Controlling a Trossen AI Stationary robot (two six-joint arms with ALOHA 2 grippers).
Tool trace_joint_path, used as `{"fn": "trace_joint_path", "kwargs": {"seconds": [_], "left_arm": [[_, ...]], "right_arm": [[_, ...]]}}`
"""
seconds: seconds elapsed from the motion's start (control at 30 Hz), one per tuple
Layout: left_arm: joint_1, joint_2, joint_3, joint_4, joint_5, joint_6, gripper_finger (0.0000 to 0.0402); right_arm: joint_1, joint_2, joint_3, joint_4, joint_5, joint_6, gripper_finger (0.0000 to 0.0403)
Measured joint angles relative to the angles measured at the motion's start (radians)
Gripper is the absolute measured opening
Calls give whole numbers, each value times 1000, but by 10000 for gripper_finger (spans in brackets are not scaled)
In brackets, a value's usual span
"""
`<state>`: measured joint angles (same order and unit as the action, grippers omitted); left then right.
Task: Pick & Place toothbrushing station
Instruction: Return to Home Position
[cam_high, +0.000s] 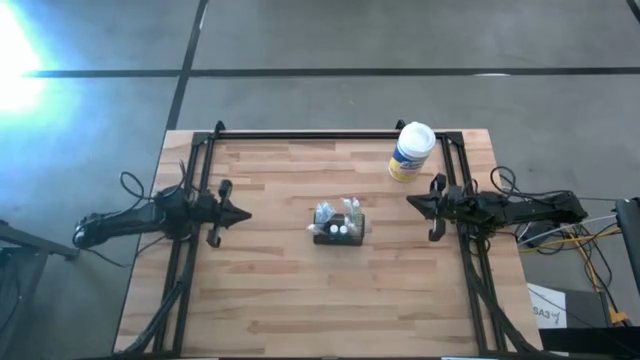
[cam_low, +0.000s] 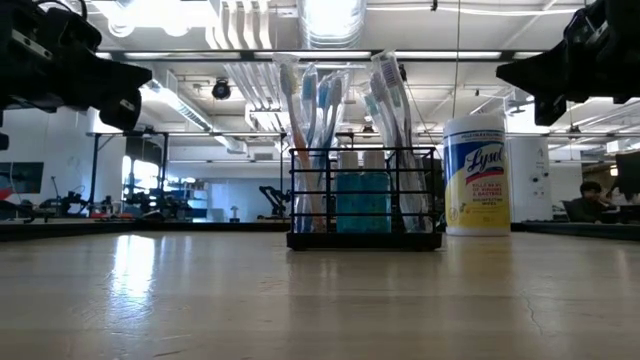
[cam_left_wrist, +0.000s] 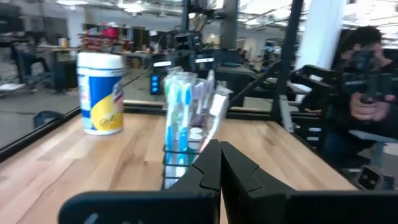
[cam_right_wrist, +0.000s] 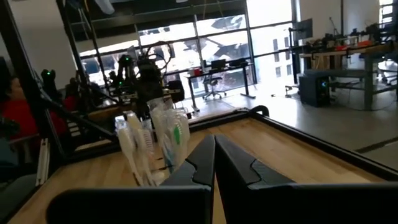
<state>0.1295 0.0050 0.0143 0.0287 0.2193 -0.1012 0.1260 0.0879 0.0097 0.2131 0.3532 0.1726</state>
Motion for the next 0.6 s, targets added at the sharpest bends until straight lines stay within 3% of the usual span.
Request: {"fn": "trace_joint_path", "kwargs": {"seconds": [0.13, 0.3, 0.6], "left_arm": [[-80, 17, -1, -14, -92, 45, 0], [-120, 25, -6, 12, -29, 206, 0], [-84, 24, -7, -5, -82, 95, 0]], "right_arm": [[34, 0, 0, 0, 48, -32, 8], [38, -1, 0, 3, 16, -68, 8], [38, -1, 0, -33, 16, -47, 8]]}}
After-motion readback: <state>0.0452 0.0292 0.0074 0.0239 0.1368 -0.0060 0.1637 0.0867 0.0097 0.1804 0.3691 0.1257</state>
